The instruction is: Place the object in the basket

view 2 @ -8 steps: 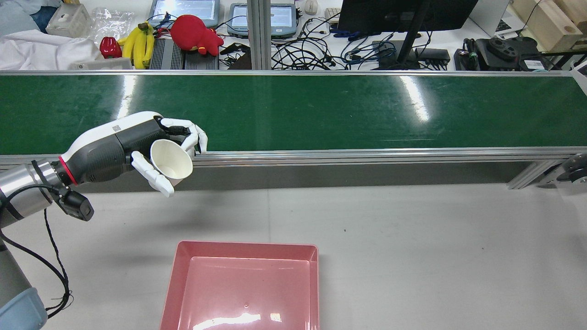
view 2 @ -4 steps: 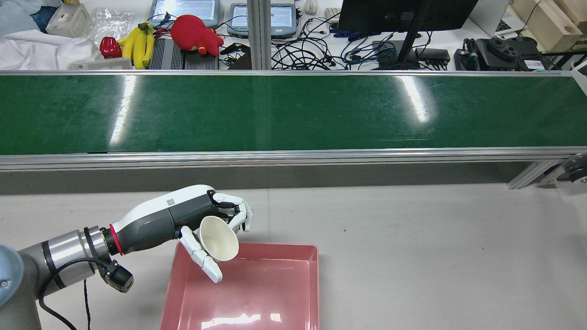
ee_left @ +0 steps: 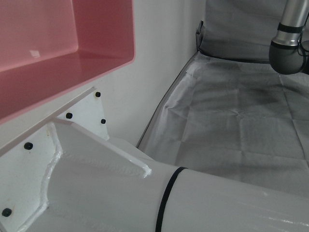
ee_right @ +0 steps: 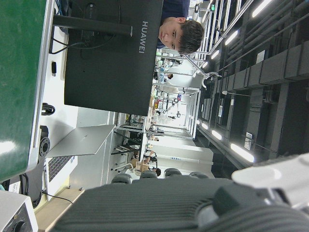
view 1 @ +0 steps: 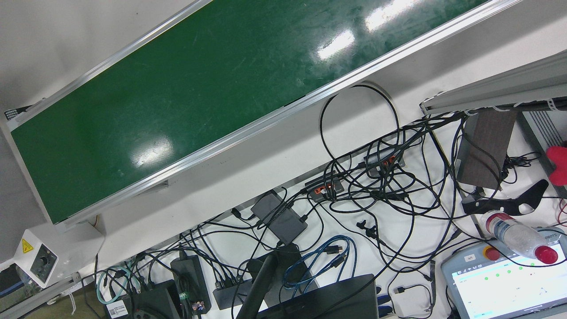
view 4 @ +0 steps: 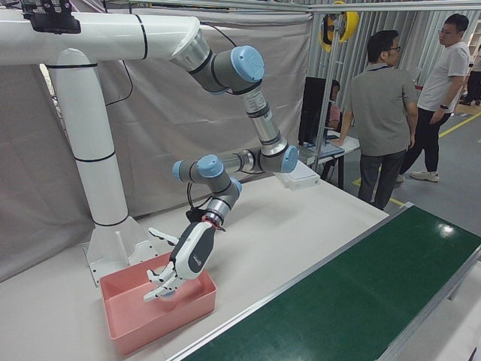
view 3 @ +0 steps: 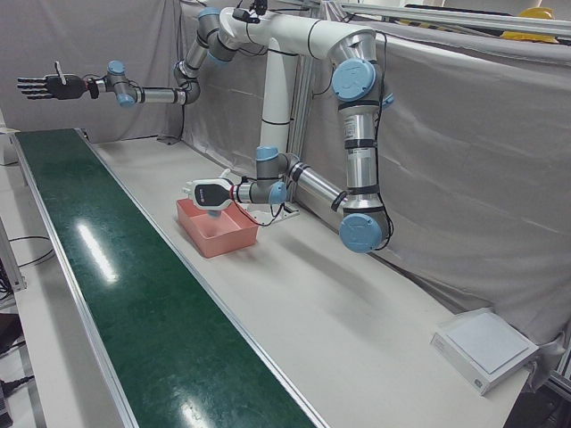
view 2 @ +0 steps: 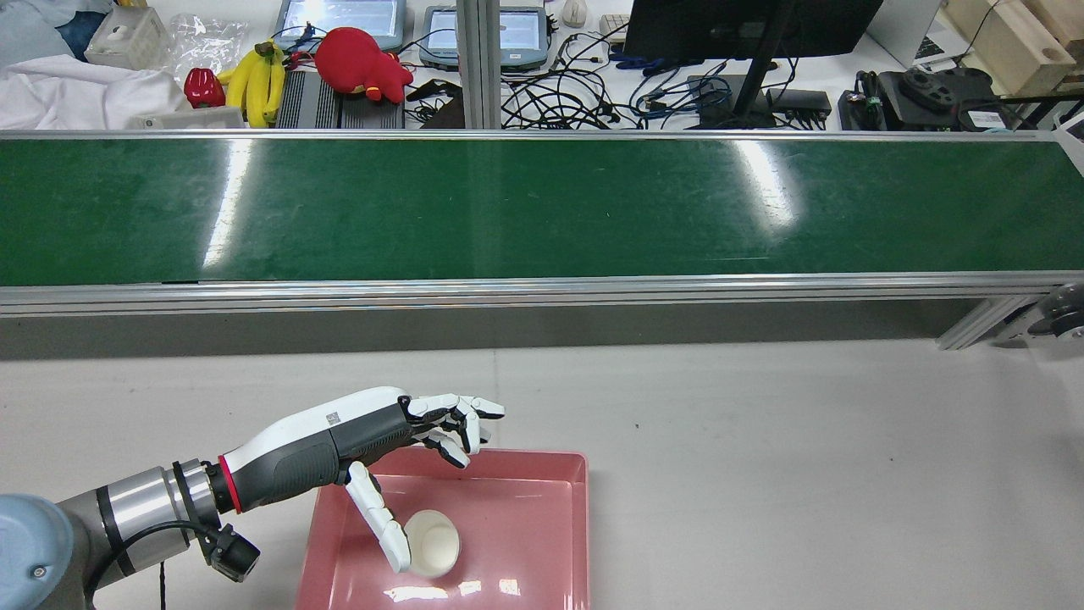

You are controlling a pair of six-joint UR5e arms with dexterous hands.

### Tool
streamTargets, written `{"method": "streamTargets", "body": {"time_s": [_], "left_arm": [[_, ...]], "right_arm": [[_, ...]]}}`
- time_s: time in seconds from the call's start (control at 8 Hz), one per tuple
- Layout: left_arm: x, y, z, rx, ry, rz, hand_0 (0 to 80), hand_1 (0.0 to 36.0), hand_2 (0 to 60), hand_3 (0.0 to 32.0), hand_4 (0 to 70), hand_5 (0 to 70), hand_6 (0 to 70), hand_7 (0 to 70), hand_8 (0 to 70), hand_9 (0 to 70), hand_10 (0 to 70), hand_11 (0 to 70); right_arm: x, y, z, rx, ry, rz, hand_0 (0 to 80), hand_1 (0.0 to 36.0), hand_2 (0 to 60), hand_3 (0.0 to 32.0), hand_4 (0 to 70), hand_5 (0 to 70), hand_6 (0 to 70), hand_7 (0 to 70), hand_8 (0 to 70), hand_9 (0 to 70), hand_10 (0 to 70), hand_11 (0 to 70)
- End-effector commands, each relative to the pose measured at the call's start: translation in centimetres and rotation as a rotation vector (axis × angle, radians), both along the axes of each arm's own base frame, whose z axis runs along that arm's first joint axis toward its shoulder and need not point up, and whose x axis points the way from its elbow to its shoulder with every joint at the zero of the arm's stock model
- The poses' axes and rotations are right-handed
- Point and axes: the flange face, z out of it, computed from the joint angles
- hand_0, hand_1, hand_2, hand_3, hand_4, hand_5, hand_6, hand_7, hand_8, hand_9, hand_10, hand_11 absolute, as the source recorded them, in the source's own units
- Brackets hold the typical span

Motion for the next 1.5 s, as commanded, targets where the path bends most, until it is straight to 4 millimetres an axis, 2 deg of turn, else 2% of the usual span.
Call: {"method": "streamTargets", "body": {"time_s": [0.0, 0.12, 0.25, 0.38, 0.5, 0.62, 0.75, 0.88, 1.0, 1.12, 1.25, 1.38], "left_arm": [[-0.2, 0.3, 0.6, -0.017, -0.038, 0.008, 50.9, 3.8, 0.0, 0.8, 0.0, 29.2, 1.2, 3.1, 1.2, 0.9, 5.6, 9.5], [-1.3, 0.4, -0.1, -0.014, -0.026, 0.004, 50.9, 4.3, 0.0, 4.4, 0.0, 23.8, 0.3, 2.0, 0.0, 0.0, 3.1, 5.9], [-3.9, 0.9, -1.7, -0.007, -0.01, -0.008, 49.2, 3.7, 0.0, 2.8, 0.0, 28.1, 0.7, 2.7, 0.9, 0.9, 5.5, 9.3], [-7.7, 0.1, -2.3, 0.002, 0.02, -0.056, 48.4, 3.7, 0.0, 0.0, 0.0, 39.9, 2.2, 4.0, 3.1, 5.1, 12.5, 19.3], [-12.5, -0.7, -2.8, 0.001, 0.062, -0.117, 47.7, 3.0, 0.0, 0.0, 0.2, 53.2, 5.1, 9.7, 8.4, 13.4, 17.2, 26.0], [-16.6, -2.8, -2.0, -0.051, 0.097, -0.186, 47.5, 2.8, 0.0, 0.0, 2.6, 57.5, 6.6, 12.9, 10.9, 17.0, 19.1, 28.6], [-20.1, -4.6, -1.5, -0.092, 0.152, -0.245, 48.1, 3.1, 0.0, 0.0, 2.9, 59.6, 7.0, 14.2, 10.8, 17.0, 19.3, 29.0], [-23.3, -5.7, 0.0, -0.107, 0.185, -0.303, 48.2, 3.6, 0.0, 0.0, 1.4, 60.0, 5.6, 11.8, 6.9, 11.2, 17.4, 26.4], [-25.2, -6.0, 2.0, -0.115, 0.228, -0.326, 48.5, 4.7, 0.0, 0.0, 0.0, 58.0, 4.5, 8.9, 4.5, 7.2, 13.8, 21.1], [-27.4, -6.4, 3.7, -0.13, 0.23, -0.373, 49.0, 5.8, 0.0, 0.0, 2.6, 47.1, 2.7, 2.8, 1.5, 1.8, 7.0, 11.4], [-29.5, -7.6, 4.4, -0.132, 0.227, -0.436, 48.9, 6.5, 0.0, 0.0, 4.6, 32.3, 2.1, 1.0, 0.2, 0.2, 3.6, 6.5], [-30.7, -9.2, 5.7, -0.151, 0.249, -0.469, 49.6, 8.1, 0.0, 0.0, 3.0, 23.6, 1.2, 0.1, 0.0, 0.0, 3.0, 5.7]], "right_arm": [[0.0, 0.0, 0.1, -0.002, 0.0, -0.001, 0.0, 0.0, 0.0, 0.0, 0.0, 0.0, 0.0, 0.0, 0.0, 0.0, 0.0, 0.0], [-0.1, 0.0, 0.0, 0.0, 0.0, -0.001, 0.0, 0.0, 0.0, 0.0, 0.0, 0.0, 0.0, 0.0, 0.0, 0.0, 0.0, 0.0], [0.0, 0.0, 0.0, 0.0, 0.0, 0.0, 0.0, 0.0, 0.0, 0.0, 0.0, 0.0, 0.0, 0.0, 0.0, 0.0, 0.0, 0.0], [0.0, 0.0, 0.0, 0.0, 0.0, -0.001, 0.0, 0.0, 0.0, 0.0, 0.0, 0.0, 0.0, 0.0, 0.0, 0.0, 0.0, 0.0], [0.0, 0.0, 0.0, 0.0, 0.0, 0.0, 0.0, 0.0, 0.0, 0.0, 0.0, 0.0, 0.0, 0.0, 0.0, 0.0, 0.0, 0.0], [0.0, 0.0, 0.0, 0.0, 0.0, -0.001, 0.0, 0.0, 0.0, 0.0, 0.0, 0.0, 0.0, 0.0, 0.0, 0.0, 0.0, 0.0], [-0.1, 0.1, 0.1, -0.003, 0.0, -0.001, 0.0, 0.0, 0.0, 0.0, 0.0, 0.0, 0.0, 0.0, 0.0, 0.0, 0.0, 0.0], [-0.1, 0.1, 0.2, -0.003, 0.0, -0.001, 0.0, 0.0, 0.0, 0.0, 0.0, 0.0, 0.0, 0.0, 0.0, 0.0, 0.0, 0.0], [-0.1, 0.1, 0.2, -0.003, 0.0, -0.001, 0.0, 0.0, 0.0, 0.0, 0.0, 0.0, 0.0, 0.0, 0.0, 0.0, 0.0, 0.0], [-0.1, 0.1, 0.2, -0.003, 0.0, -0.001, 0.0, 0.0, 0.0, 0.0, 0.0, 0.0, 0.0, 0.0, 0.0, 0.0, 0.0, 0.0], [-0.1, 0.1, 0.1, -0.002, 0.0, -0.001, 0.0, 0.0, 0.0, 0.0, 0.0, 0.0, 0.0, 0.0, 0.0, 0.0, 0.0, 0.0], [-0.1, 0.1, 0.1, -0.002, 0.0, -0.001, 0.0, 0.0, 0.0, 0.0, 0.0, 0.0, 0.0, 0.0, 0.0, 0.0, 0.0, 0.0]]}}
